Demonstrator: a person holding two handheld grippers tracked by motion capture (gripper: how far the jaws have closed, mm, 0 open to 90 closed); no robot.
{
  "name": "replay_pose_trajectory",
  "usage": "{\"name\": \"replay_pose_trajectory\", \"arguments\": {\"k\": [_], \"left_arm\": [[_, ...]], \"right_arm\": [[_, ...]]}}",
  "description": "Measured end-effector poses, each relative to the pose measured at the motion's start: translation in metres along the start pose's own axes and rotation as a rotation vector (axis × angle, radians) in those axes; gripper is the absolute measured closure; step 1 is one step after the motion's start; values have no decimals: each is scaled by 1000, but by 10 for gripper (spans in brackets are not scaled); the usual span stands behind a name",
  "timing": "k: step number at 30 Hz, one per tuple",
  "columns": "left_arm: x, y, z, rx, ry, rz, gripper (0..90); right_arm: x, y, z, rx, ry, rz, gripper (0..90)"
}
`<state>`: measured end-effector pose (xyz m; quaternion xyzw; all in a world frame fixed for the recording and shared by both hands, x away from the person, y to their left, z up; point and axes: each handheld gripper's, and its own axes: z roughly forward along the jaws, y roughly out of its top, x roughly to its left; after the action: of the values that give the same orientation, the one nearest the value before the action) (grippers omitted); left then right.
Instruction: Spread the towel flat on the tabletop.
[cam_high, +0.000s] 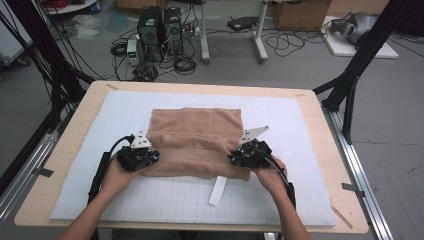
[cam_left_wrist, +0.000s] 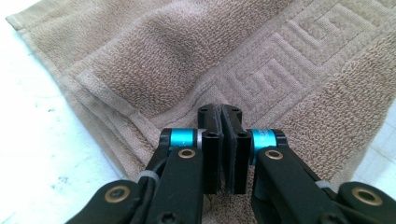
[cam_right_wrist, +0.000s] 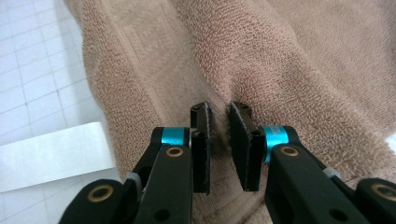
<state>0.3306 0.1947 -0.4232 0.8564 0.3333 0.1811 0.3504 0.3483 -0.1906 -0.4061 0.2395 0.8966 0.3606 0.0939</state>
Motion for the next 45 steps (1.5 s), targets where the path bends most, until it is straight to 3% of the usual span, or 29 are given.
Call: {"name": "replay_pose_trajectory", "arguments": {"k": [10,14,16,18,23,29,32,36,45], "left_arm": [[-3,1,-21,-51,-7,5,898],[-2,3,-20,-56,-19,1,890],[-1,3,-15,-45,-38,-14,763],[-1,4,-9,-33,-53,-12,639],[-3,3,9,20,-66,-12,527],[-10,4,14,28,1,40,621],[-12,5,14,27,11,44,685],[-11,3,11,8,5,43,825],[-10,4,-3,-22,-23,32,858]], "right_arm": [[8,3,-16,-36,-3,-31,796],[10,6,-20,-38,-6,-38,794],[9,5,-18,-28,-7,-35,754],[7,2,-14,-24,-4,-14,636],[3,-7,-1,6,-3,25,575],[7,-13,13,27,-24,22,659],[9,-11,14,36,-34,9,715],[9,-11,12,38,-34,6,756],[12,-9,-4,-16,-12,-6,788]]}}
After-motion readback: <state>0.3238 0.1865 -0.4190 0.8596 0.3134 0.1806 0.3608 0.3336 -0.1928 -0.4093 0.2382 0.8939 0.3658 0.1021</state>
